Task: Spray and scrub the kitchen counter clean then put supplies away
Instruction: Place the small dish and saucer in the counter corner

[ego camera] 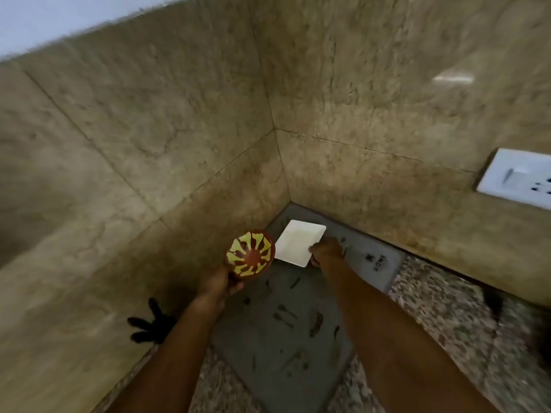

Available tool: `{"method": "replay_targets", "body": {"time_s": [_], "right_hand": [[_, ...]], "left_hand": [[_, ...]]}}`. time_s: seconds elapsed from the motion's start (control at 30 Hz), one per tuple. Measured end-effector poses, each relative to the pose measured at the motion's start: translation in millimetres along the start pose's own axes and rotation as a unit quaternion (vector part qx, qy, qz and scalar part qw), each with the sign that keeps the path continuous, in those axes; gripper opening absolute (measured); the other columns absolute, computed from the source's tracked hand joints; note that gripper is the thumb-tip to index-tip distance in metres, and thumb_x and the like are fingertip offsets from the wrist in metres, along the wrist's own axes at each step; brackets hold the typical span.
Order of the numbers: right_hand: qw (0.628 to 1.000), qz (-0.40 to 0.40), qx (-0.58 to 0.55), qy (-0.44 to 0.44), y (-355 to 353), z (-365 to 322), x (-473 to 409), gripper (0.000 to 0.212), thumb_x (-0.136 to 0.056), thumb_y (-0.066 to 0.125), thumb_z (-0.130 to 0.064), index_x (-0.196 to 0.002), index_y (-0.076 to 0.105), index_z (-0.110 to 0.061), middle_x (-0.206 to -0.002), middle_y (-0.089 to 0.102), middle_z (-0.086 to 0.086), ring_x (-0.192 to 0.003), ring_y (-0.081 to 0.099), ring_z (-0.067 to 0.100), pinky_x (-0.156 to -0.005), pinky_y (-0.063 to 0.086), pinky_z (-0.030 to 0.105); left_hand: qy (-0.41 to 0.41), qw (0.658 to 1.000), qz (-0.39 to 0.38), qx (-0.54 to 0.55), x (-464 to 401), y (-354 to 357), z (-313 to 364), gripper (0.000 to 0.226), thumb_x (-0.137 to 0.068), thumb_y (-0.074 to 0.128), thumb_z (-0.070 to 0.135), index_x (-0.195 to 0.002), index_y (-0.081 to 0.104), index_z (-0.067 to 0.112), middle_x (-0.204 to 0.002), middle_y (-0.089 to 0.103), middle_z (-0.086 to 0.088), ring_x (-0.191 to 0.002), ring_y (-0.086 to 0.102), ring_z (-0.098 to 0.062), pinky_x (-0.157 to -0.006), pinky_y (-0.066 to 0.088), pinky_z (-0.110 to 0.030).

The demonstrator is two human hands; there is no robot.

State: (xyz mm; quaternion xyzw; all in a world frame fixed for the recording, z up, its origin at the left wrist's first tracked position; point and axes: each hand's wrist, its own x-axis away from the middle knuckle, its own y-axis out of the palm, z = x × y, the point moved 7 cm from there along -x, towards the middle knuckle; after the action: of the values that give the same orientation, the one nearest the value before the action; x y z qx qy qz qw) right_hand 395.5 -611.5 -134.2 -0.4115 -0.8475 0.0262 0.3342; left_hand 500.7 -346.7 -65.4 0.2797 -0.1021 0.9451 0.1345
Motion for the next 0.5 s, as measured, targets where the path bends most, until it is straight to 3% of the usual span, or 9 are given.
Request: {"method": "replay_targets", "body": {"time_s": [0.1, 0.17, 0.23, 0.33, 0.4, 0.5], "right_hand": [[1.0, 0.001, -0.012, 0.004, 20, -13, -47, 0.032, -0.09, 0.067, -0.014, -0.118, 0.064, 0.001, -0.115, 0.069, 0.021, -0.098, 0.069, 0.038, -0.066, 0.051, 0.035], [1.0, -0.003, -0.016, 0.011, 33, -12, -80, 0.035, -0.086, 0.071, -0.019, -0.115, 0.066, 0.0, -0.114, 0.07, 0.021, -0.098, 0.07, 0.039, -0.074, 0.057, 0.04], [0.999, -0.024, -0.027, 0.009, 53, -7, -126, 0.033, -0.084, 0.074, -0.021, -0.107, 0.069, 0.002, -0.108, 0.072, 0.021, -0.094, 0.071, 0.038, -0.081, 0.059, 0.047], [0.989, -0.087, -0.117, 0.041, 58, -28, -128, 0.01, -0.085, 0.071, -0.004, -0.089, 0.064, 0.002, -0.102, 0.069, 0.021, -0.095, 0.067, 0.038, -0.086, 0.057, 0.052], [0.978, -0.127, -0.154, 0.062, 46, -29, -130, 0.009, -0.087, 0.065, 0.005, -0.084, 0.059, -0.001, -0.09, 0.063, 0.018, -0.09, 0.063, 0.035, -0.08, 0.057, 0.046], [0.986, -0.111, -0.123, 0.034, 18, -22, -134, 0.022, -0.091, 0.058, 0.001, -0.07, 0.055, -0.004, -0.06, 0.051, 0.014, -0.054, 0.051, 0.024, -0.057, 0.045, 0.035]], "left_hand": [[-0.006, 1.0, 0.003, -0.01, -36, 11, 4, 0.009, -0.099, 0.052, 0.014, -0.098, 0.06, 0.013, -0.096, 0.064, -0.007, -0.081, 0.062, -0.018, -0.05, 0.054, -0.024], [-0.012, 1.0, 0.005, -0.013, -52, 21, 5, 0.009, -0.1, 0.051, 0.014, -0.097, 0.06, 0.013, -0.094, 0.064, -0.007, -0.081, 0.063, -0.019, -0.044, 0.054, -0.021], [-0.008, 1.0, 0.006, -0.02, -65, 37, 9, 0.01, -0.1, 0.05, 0.015, -0.099, 0.06, 0.014, -0.097, 0.066, -0.008, -0.084, 0.064, -0.021, -0.045, 0.055, -0.021], [0.014, 1.0, 0.006, -0.015, -88, 68, 25, 0.017, -0.1, 0.05, 0.014, -0.113, 0.061, 0.01, -0.107, 0.068, -0.01, -0.089, 0.066, -0.022, -0.055, 0.058, -0.026], [0.018, 1.0, -0.014, -0.02, -106, 107, 32, 0.022, -0.101, 0.048, 0.015, -0.118, 0.06, 0.008, -0.117, 0.066, -0.012, -0.09, 0.065, -0.022, -0.063, 0.058, -0.03], [-0.003, 0.999, -0.047, -0.004, -121, 153, 37, 0.029, -0.102, 0.044, 0.019, -0.126, 0.055, 0.006, -0.125, 0.06, -0.014, -0.097, 0.06, -0.024, -0.074, 0.055, -0.035]]}}
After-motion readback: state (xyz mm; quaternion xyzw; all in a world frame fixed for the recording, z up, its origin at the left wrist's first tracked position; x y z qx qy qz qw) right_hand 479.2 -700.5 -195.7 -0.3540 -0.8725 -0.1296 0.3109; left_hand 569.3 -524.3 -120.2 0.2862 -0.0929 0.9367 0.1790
